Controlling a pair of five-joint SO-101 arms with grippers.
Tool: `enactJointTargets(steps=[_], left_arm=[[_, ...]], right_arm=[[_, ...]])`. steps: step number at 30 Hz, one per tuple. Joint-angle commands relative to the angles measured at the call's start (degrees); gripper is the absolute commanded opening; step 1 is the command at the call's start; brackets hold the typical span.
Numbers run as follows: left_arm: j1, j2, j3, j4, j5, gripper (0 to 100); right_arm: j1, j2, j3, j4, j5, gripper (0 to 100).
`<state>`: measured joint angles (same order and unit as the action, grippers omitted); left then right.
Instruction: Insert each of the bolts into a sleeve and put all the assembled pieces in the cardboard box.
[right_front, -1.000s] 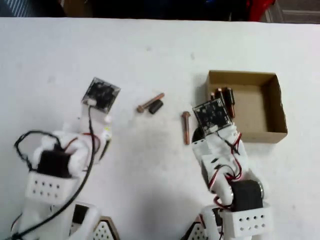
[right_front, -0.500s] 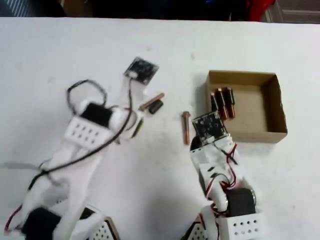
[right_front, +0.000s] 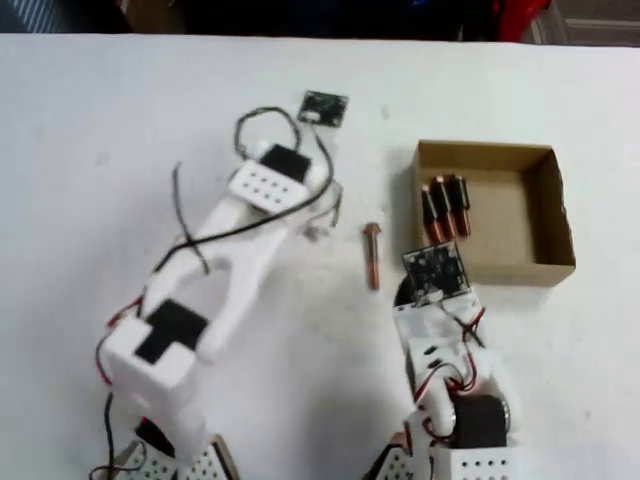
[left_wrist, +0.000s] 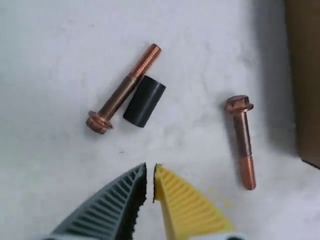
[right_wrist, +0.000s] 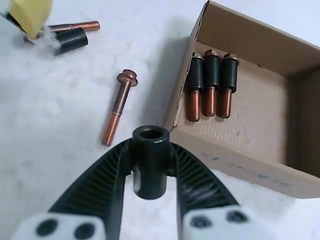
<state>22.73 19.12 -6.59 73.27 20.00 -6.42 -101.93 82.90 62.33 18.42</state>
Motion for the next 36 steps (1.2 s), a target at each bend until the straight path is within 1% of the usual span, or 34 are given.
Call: enactJointTargets(steps=[1,5,10,13,16,18,23,27,32,36], left_arm=[[3.5,2.8,-6.5,0.3,6.9,7],[6.0,6.9,-10.5,0.2,7.2,7],[6.6,12.4,-16.2,0.2,8.1,8],[6.6,15.3,-18.9,0.3,12.0,15],[6.6,17.7,-20.6,0.3,13.5,21],[6.6,19.0,-21.5,0.2,14.0,23],[6.6,21.2,-21.7,-0.3,15.6,21],[6.6,22.7,-21.7,-0.3,15.7,19],[6.6,24.3,-21.7,-3.2,15.7,16],[6.6,24.9,-21.7,-3.1,15.7,14]], right_arm=[[0.5,-1.2,-0.4,-1.5,-0.7,1.6],[0.5,-1.1,-0.4,-1.3,-0.7,1.6],[0.5,-1.1,0.5,-1.4,-0.5,1.6],[0.6,-1.1,0.7,-1.4,-0.4,1.6],[0.9,-1.1,0.7,-1.4,-0.4,1.6],[2.1,-1.1,0.7,-1.4,-0.4,1.6],[2.9,-1.1,0.8,-1.4,-0.4,1.6],[2.8,-1.1,0.8,-1.4,-0.4,1.6],[2.7,-1.1,0.8,-1.4,-0.4,1.6],[2.6,-1.1,0.8,-1.4,-0.4,1.6]])
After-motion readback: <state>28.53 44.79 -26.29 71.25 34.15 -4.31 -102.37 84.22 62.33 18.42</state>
